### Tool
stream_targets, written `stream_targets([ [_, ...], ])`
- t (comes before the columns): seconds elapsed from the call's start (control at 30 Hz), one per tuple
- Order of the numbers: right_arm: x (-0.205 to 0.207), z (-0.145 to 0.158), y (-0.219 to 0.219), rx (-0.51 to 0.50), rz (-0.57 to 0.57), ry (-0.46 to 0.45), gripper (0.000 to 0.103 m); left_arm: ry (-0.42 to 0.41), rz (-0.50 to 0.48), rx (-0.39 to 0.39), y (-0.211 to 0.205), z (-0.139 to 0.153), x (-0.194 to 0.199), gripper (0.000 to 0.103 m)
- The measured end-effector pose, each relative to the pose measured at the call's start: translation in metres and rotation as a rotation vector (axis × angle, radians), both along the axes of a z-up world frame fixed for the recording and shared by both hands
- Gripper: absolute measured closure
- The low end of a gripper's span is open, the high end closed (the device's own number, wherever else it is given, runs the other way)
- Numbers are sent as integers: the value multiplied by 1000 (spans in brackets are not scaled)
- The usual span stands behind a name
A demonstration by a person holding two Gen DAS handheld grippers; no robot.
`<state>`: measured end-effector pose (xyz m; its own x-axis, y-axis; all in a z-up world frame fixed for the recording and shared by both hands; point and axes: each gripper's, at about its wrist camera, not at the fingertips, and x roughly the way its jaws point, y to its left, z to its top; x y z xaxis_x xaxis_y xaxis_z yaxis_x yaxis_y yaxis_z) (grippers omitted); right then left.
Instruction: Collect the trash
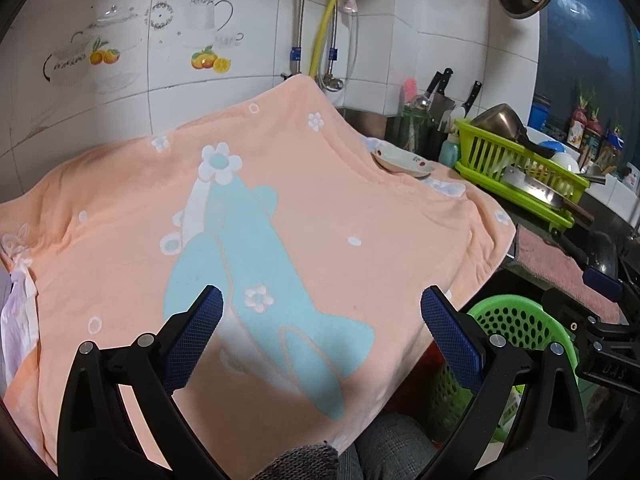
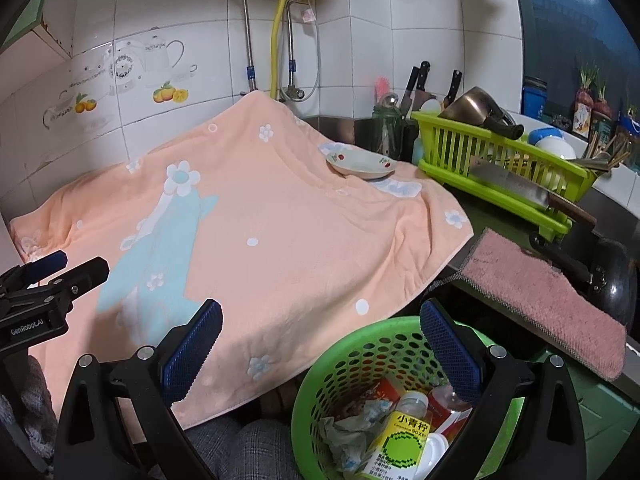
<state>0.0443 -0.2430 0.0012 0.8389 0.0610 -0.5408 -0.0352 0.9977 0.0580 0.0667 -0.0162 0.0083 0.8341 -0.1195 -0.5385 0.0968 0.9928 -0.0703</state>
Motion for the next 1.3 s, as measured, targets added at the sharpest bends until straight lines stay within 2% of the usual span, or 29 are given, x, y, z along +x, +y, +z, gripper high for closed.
stream_targets([
  [0.33, -1, 6, 0, -7, -17, -38, 7, -16, 14, -47, -1, 5, -2, 5],
  [1.3, -5, 4, -3, 10, -31, -42, 7, -23, 15, -41, -3, 3, -7, 5],
])
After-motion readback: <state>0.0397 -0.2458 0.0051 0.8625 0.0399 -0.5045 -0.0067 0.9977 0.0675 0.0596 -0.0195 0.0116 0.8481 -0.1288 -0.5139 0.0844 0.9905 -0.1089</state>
